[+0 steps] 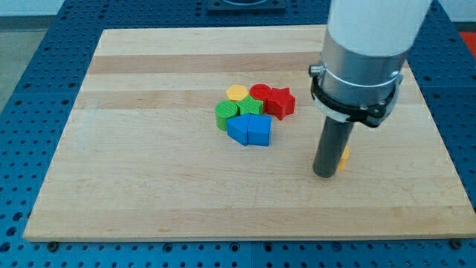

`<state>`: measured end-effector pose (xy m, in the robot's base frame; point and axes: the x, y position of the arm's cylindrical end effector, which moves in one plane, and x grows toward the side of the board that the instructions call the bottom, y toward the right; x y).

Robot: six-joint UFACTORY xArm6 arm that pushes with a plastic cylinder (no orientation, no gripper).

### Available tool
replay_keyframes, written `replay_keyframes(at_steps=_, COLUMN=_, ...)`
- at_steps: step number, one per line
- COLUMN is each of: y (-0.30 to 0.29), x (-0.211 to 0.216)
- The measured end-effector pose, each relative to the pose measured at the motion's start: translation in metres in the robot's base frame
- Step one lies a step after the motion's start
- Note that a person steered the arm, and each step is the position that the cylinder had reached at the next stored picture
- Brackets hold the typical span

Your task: Push the yellow heart into the red star

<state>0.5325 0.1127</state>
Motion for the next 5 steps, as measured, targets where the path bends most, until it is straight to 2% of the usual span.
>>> replay_keyframes(at_steps=3, y=0.044, x=0.005)
replay_keyframes(at_steps=5, y=0.038, x=-0.024)
